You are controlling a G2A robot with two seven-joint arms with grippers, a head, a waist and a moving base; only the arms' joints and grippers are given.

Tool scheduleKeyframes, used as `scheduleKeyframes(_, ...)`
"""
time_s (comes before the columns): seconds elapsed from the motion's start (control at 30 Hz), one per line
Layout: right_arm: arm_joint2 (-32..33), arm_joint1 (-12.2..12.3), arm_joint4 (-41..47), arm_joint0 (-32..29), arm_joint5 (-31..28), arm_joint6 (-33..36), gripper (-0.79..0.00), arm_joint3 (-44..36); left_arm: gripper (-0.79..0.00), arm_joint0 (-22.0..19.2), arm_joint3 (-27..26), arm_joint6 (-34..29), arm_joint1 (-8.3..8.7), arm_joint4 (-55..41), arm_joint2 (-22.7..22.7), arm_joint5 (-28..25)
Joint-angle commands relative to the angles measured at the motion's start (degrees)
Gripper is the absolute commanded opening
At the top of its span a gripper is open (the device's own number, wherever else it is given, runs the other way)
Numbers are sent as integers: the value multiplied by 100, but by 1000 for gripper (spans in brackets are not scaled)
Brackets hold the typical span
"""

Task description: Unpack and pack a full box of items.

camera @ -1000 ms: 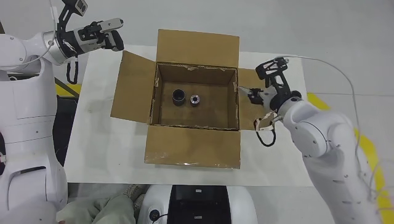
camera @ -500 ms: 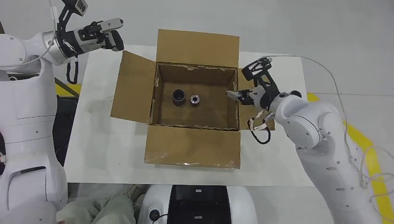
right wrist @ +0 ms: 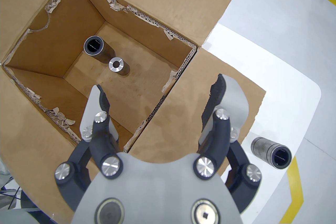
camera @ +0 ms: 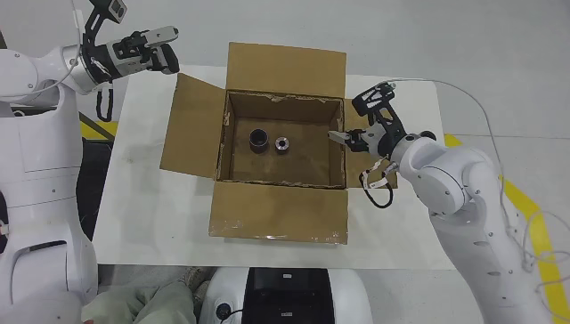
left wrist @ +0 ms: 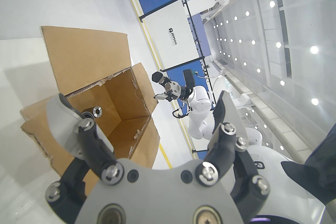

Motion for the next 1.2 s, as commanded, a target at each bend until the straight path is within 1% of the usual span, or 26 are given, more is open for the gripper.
scheduleKeyframes(0.0, 0, 0, 0, 0, 0, 0, -55, 0, 0, 0, 0, 0, 0, 0, 0, 0)
scheduleKeyframes(0.1, 0, 0, 0, 0, 0, 0, -55, 0, 0, 0, 0, 0, 0, 0, 0, 0)
scheduleKeyframes(0.2, -190, -12, -10, 105, -316, -71, -9, 60, 0, 0, 0, 0, 0, 0, 0, 0)
scheduleKeyframes(0.3, -529, -47, 27, 473, -872, -63, 0, 291, 0, 0, 0, 0, 0, 0, 0, 0)
scheduleKeyframes(0.37, -794, -86, 74, 748, -1142, -12, 0, 474, 0, 0, 0, 0, 0, 0, 0, 0)
scheduleKeyframes(0.5, -1206, -177, 380, 1249, -1502, 43, 0, 893, 0, 0, 0, 0, 0, 0, 0, 0)
scheduleKeyframes(0.77, -1853, -360, 874, 2065, -1864, 248, -9, 1779, 0, 0, 0, 0, 0, 0, 0, 0)
scheduleKeyframes(0.93, -2251, -497, 1079, 2481, -1993, 257, -58, 2404, 0, 0, 0, 0, 0, 0, 0, 0)
scheduleKeyframes(1.17, -2728, -703, 1262, 3000, -2109, 247, -71, 3258, 0, 0, 0, 0, 0, 0, 0, 0)
